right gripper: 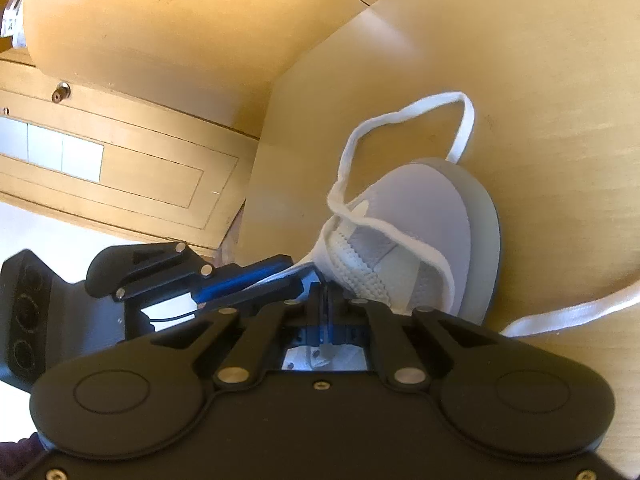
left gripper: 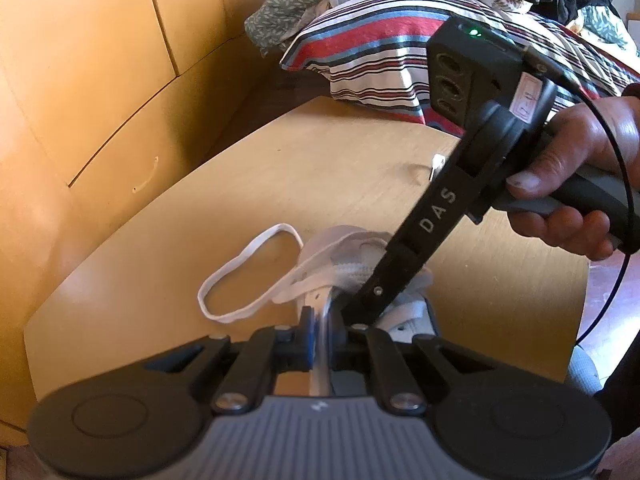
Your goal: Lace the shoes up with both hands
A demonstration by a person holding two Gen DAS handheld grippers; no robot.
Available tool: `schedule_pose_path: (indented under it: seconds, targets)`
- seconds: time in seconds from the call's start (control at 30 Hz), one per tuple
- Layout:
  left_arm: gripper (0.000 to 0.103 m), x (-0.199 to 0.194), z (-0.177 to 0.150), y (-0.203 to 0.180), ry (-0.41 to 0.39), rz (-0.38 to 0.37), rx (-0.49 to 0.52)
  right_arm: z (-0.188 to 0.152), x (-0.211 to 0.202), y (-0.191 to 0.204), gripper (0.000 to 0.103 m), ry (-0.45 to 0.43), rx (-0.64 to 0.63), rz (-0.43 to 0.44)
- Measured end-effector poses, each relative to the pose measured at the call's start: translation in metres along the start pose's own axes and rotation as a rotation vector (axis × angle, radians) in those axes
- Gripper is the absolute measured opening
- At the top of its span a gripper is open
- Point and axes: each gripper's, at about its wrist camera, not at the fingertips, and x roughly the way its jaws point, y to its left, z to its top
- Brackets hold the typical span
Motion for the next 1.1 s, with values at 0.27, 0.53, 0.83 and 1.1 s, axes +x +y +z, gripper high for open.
schedule_pose_path:
  seconds: [0.27,0.53,0.83,1.1]
  targets:
    - [0.007,0.000,0.000,0.001,0.003,-0.004,-0.002,-0.007,-0.006,0.022,0.002,-0.020,-0.183,-0.062]
    - [0.007,0.000,0.000,0.001,0.006,-0.006,-0.003,-0.011,-0.017,0.027,0.003,-0.073,-0.285,-0.115]
    - [0.007,0.002,0.000,0.001,0.011,-0.015,-0.006,-0.014,-0.010,0.013,0.002,-0.080,-0.135,-0.057]
    - [0.007,0.002,0.000,0.002,0.013,-0.018,-0.004,-0.019,-0.016,0.022,0.002,-0.092,-0.188,-0.077]
